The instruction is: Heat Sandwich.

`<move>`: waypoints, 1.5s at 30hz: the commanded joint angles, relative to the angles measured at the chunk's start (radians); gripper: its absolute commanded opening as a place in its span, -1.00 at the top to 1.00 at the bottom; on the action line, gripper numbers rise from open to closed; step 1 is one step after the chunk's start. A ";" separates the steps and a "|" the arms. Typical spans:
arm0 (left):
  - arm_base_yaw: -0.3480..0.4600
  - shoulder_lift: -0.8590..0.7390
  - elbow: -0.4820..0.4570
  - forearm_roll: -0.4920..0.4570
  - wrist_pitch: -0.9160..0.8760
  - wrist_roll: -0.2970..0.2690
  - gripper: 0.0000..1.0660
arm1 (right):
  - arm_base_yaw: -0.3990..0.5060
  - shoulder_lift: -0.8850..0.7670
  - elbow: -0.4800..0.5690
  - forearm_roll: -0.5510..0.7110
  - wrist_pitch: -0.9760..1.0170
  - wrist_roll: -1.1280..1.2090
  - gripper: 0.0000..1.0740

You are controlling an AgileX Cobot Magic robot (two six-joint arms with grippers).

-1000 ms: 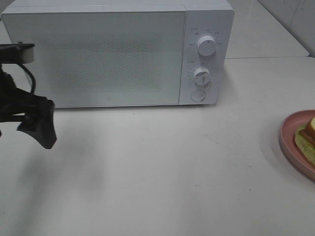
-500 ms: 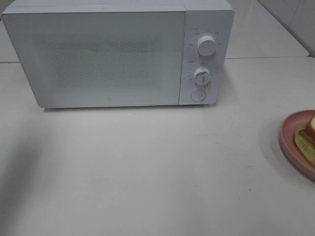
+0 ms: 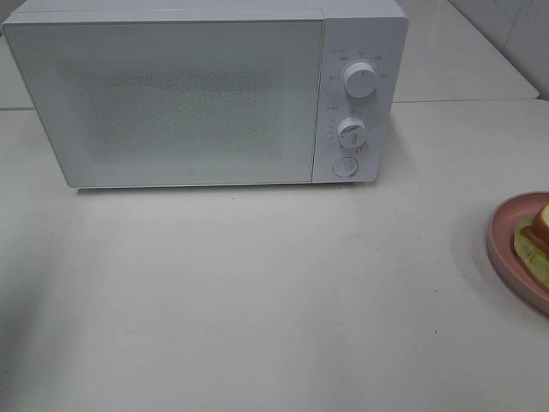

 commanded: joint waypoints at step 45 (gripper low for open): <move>0.002 -1.156 0.339 0.001 -0.142 0.064 -0.83 | -0.009 -0.027 0.000 0.000 -0.014 -0.014 -0.41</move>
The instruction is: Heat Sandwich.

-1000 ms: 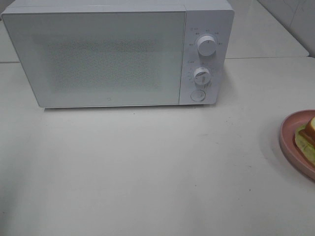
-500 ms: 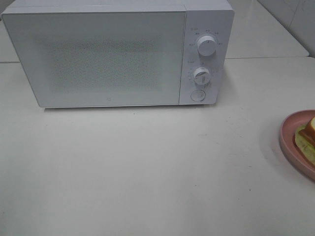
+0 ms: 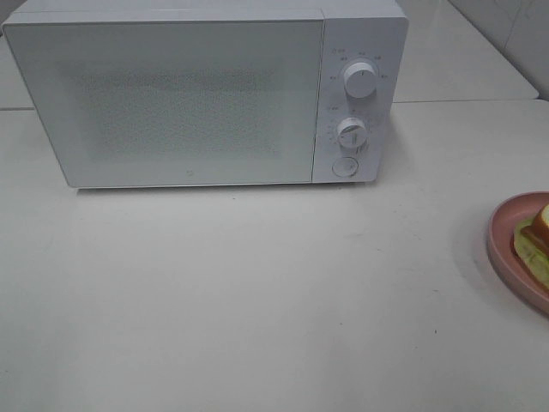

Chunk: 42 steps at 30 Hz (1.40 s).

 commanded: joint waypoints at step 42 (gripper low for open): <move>0.002 -0.026 0.001 -0.001 -0.010 0.000 -0.83 | -0.009 -0.027 0.000 0.000 -0.014 -0.014 -0.41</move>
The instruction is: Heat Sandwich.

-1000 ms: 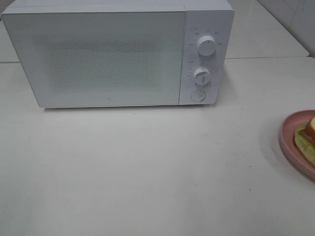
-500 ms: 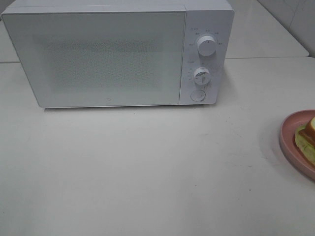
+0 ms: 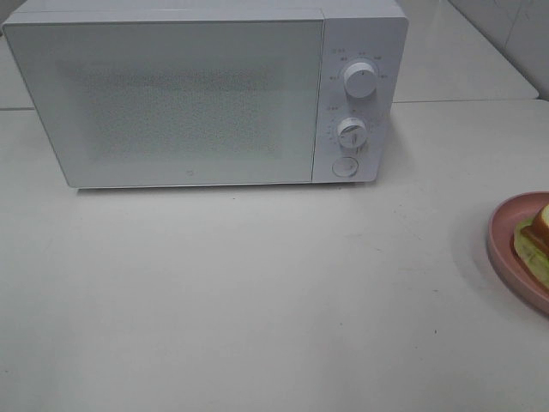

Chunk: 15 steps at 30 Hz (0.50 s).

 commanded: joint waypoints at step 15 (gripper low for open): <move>0.002 -0.024 0.000 -0.001 -0.010 0.000 -0.83 | -0.009 -0.027 0.000 0.000 -0.014 -0.014 -0.41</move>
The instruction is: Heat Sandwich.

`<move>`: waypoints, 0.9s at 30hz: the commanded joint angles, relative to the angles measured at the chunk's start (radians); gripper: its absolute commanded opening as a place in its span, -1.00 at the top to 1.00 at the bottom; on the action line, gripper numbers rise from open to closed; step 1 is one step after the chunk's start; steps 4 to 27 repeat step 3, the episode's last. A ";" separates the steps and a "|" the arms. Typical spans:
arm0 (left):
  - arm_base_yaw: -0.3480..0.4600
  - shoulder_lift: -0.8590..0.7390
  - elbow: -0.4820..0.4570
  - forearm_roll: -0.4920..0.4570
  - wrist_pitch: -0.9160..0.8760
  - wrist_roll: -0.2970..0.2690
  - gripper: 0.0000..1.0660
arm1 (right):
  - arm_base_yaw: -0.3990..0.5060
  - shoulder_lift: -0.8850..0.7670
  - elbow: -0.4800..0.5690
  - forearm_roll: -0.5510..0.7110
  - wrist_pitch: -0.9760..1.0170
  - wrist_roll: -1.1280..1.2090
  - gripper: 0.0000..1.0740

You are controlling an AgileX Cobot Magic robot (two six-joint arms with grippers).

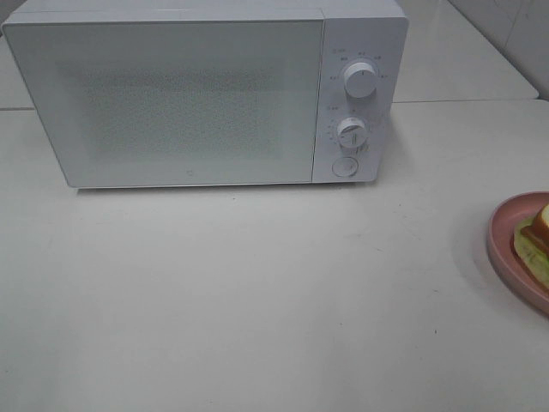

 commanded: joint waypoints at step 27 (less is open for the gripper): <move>0.002 -0.024 0.000 -0.001 -0.010 0.000 -0.83 | -0.009 -0.027 0.000 0.000 -0.014 -0.014 -0.41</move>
